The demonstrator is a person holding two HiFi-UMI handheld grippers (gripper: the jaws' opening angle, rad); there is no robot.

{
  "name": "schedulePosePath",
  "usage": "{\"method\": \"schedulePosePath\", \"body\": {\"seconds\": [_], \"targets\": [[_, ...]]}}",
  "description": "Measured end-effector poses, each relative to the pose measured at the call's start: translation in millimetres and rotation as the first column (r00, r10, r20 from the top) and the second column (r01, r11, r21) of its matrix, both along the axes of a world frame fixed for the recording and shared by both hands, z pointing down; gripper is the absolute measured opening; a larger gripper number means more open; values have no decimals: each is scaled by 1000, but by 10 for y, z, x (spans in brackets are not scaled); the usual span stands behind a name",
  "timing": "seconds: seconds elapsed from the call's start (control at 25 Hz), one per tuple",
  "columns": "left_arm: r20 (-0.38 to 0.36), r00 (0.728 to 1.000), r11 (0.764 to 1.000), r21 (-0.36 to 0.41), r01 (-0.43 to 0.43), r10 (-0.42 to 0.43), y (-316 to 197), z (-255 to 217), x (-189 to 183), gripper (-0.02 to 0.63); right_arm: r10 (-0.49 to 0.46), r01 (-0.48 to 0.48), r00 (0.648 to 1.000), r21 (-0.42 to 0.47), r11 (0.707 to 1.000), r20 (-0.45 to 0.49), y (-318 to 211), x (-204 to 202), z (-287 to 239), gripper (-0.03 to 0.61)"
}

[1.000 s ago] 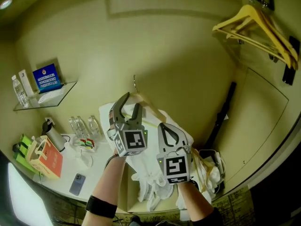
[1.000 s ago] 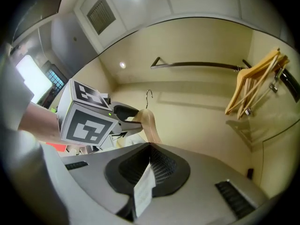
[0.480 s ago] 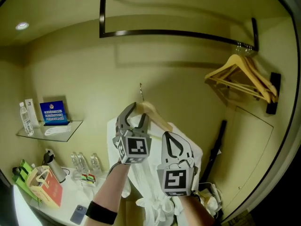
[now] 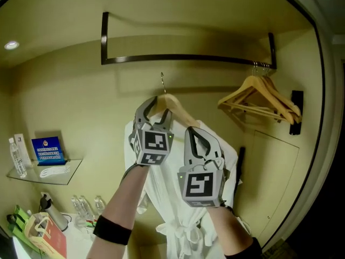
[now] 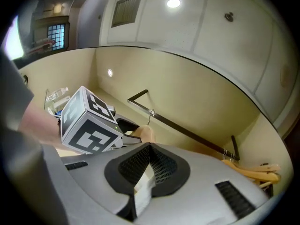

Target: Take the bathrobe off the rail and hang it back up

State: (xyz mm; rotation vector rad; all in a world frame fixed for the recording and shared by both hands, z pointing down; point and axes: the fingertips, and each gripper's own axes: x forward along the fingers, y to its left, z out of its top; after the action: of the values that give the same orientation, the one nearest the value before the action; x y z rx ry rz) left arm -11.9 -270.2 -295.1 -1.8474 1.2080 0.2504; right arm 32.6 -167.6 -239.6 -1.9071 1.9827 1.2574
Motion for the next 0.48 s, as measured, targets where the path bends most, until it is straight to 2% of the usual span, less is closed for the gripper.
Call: {"method": "schedulePosePath", "body": {"seconds": [0.24, 0.48], "targets": [[4, 997, 997, 13, -78, 78, -80, -505, 153, 192, 72, -71, 997, 71, 995, -10, -13, 48, -490, 21], [17, 994, 994, 30, -106, 106, -192, -881, 212, 192, 126, -124, 992, 108, 986, -17, -101, 70, -871, 21]]}}
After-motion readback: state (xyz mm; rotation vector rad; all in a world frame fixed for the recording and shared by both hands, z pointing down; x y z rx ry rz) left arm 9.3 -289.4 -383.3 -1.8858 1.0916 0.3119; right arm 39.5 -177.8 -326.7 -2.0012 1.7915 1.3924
